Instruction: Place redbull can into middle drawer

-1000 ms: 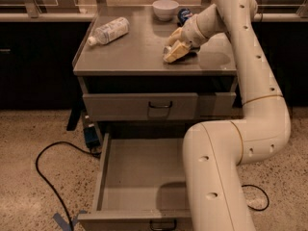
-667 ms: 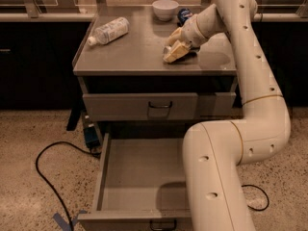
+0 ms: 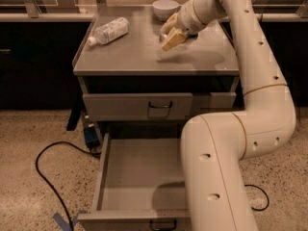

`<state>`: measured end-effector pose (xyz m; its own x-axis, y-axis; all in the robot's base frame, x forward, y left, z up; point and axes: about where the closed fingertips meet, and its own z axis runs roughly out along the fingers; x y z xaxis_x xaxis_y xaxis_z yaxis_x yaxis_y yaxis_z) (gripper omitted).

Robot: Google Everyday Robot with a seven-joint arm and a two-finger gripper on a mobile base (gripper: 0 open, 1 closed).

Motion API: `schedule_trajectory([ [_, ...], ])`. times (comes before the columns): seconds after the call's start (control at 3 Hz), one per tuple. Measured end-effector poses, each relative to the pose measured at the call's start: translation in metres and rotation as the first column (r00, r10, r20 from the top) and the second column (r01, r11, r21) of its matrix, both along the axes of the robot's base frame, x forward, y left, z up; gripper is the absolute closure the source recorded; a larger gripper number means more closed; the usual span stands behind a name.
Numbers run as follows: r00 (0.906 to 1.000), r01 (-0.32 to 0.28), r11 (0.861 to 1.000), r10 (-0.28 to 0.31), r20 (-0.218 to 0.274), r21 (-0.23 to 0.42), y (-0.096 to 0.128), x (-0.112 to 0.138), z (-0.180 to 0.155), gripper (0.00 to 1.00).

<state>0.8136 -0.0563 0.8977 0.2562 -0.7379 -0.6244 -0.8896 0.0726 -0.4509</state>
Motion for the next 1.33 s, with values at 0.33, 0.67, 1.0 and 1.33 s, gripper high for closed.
schedule_trajectory([
  [0.33,0.9972,-0.043,0.999,0.043,0.061,0.001,0.01,-0.016,0.045,1.0],
  [0.67,0.9944,-0.077,0.997,0.076,0.074,0.01,0.0,-0.04,0.073,1.0],
  [1.0,0.9973,-0.053,0.998,0.051,0.053,0.041,-0.005,-0.044,0.022,1.0],
  [1.33,0.9973,-0.051,0.998,0.049,0.056,0.044,-0.004,-0.042,0.022,1.0],
])
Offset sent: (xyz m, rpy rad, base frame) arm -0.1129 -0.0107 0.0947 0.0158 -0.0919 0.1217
